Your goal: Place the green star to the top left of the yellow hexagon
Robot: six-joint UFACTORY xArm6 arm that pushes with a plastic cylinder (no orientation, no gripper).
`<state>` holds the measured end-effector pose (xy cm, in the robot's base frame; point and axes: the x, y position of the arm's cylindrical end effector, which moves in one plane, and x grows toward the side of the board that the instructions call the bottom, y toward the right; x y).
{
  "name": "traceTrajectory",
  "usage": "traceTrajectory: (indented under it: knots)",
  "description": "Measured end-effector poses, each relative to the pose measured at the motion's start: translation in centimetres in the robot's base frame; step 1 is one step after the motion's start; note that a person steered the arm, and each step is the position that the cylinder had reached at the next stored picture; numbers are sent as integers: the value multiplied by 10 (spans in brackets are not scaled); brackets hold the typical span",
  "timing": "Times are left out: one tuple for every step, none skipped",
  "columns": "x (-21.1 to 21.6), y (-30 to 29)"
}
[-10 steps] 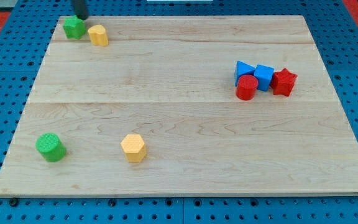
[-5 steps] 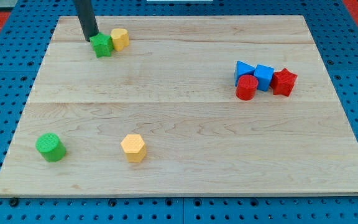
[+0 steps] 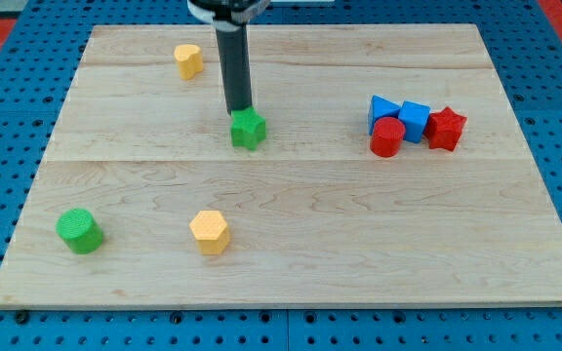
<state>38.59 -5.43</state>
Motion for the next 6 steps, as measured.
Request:
traceTrajectory:
  knots:
    - [52, 0]
    - [61, 7]
    - [72, 49]
    - [89, 97]
    - [104, 106]
    - [109, 60]
